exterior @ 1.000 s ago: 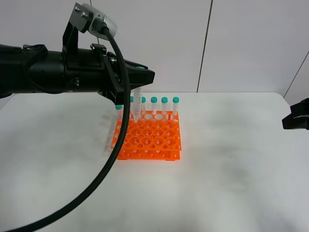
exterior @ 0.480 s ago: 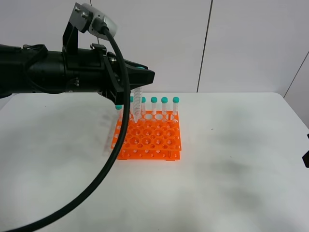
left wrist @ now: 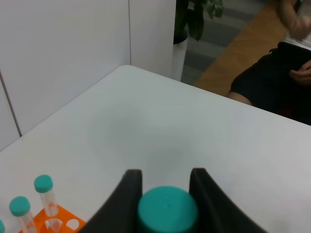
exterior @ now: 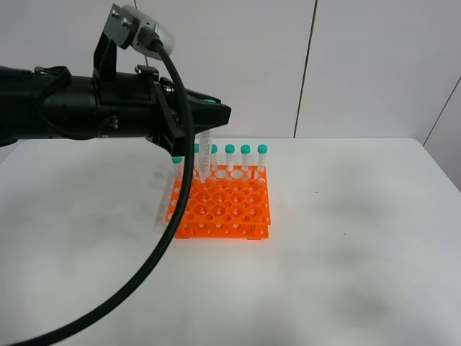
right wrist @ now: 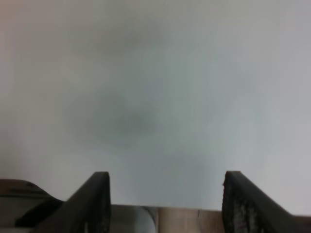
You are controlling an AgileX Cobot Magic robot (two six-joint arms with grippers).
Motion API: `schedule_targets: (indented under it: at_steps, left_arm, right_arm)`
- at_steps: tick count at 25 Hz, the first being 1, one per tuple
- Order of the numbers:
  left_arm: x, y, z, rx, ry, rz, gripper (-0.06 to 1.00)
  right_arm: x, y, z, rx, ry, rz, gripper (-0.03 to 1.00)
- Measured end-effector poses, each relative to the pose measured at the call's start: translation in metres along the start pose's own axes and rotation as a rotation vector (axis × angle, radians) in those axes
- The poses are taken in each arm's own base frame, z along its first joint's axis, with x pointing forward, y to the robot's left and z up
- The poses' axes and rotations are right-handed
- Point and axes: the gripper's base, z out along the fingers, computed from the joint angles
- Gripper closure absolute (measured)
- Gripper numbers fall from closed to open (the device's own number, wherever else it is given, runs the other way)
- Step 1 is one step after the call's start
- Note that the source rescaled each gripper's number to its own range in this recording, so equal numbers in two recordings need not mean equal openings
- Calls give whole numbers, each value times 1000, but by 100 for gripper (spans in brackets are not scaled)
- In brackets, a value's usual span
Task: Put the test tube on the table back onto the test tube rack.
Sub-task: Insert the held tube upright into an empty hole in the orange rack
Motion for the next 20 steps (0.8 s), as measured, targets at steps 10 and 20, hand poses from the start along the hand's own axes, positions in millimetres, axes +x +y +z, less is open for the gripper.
schedule_targets:
  at_steps: [10, 20]
  left_arm:
    - [0, -1, 0, 14, -3, -18, 94]
    - [0, -1, 0, 15, -3, -18, 94]
  right_arm:
    - [62, 13, -40, 75, -262, -55, 43]
    - [100, 17, -25, 80, -312, -43, 43]
